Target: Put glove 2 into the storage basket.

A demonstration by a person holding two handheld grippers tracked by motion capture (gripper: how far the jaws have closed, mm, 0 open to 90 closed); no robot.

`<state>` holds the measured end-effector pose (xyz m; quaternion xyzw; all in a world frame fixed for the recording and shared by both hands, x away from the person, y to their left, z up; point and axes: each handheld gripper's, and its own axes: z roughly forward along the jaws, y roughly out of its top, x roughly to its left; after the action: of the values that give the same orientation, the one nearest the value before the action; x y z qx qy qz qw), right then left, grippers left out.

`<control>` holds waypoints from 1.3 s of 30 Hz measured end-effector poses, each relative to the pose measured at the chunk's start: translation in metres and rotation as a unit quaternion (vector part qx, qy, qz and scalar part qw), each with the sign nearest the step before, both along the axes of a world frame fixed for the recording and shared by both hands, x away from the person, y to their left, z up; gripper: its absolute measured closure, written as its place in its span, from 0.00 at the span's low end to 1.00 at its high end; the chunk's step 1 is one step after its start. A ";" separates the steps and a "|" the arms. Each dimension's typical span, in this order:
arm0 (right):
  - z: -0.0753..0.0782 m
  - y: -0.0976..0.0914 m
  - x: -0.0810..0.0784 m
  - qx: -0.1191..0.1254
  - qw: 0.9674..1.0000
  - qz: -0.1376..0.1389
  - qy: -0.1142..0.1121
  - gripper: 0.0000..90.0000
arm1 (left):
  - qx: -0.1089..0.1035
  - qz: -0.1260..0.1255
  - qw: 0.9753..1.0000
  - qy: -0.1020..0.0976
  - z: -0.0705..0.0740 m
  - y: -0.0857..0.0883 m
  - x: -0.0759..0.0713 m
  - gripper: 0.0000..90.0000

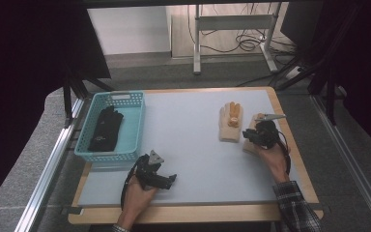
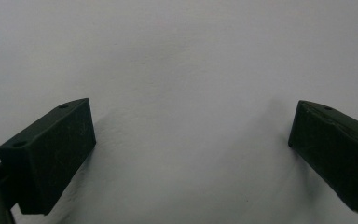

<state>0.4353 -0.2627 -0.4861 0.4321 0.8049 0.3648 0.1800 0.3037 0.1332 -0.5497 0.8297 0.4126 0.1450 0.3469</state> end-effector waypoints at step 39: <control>0.033 0.024 0.015 -0.015 1.000 0.006 -0.001 0.96 | 0.003 -0.002 1.000 0.001 0.000 0.000 0.000 0.01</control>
<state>0.4507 -0.2385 -0.4532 0.4242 0.8125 0.3541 0.1857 0.3037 0.1337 -0.5495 0.8315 0.4109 0.1448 0.3447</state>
